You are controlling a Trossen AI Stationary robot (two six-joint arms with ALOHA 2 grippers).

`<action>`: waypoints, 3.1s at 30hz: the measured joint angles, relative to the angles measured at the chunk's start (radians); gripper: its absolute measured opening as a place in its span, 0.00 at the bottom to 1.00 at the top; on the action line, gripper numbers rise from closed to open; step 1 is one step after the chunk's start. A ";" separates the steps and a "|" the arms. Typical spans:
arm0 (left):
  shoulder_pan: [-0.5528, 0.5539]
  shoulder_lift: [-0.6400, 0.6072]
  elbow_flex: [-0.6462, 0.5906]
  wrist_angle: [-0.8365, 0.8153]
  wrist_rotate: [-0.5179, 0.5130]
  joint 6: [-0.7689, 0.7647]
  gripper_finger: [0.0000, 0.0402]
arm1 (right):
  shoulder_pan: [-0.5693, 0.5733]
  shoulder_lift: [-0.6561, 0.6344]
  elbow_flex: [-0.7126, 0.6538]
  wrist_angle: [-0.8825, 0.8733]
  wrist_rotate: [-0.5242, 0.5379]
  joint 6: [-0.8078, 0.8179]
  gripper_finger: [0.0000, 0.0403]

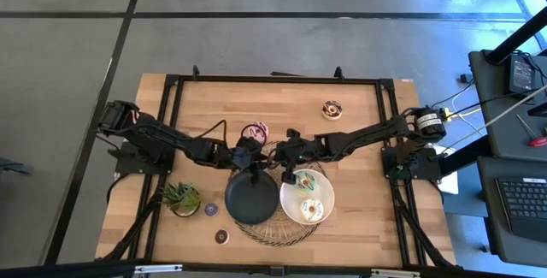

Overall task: Pick & Place donuts
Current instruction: Put the small brown donut on the black plate

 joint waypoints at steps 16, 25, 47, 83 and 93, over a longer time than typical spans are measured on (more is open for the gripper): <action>0.000 0.000 0.000 0.004 0.003 0.010 0.22 | 0.000 0.000 0.000 0.020 0.000 0.001 0.07; -0.001 0.000 0.000 0.003 0.011 0.010 0.03 | 0.000 0.000 0.000 0.018 -0.052 0.001 0.07; -0.002 -0.002 0.000 -0.081 0.116 -0.005 0.02 | 0.006 -0.173 0.001 -0.181 -0.088 -0.050 0.40; -0.120 -0.025 0.000 -0.344 0.176 -0.155 0.08 | 0.041 -0.227 -0.039 -0.299 0.114 0.026 0.40; -0.123 -0.025 0.000 -0.343 0.168 -0.153 0.09 | 0.041 -0.227 -0.039 -0.303 0.114 0.024 0.40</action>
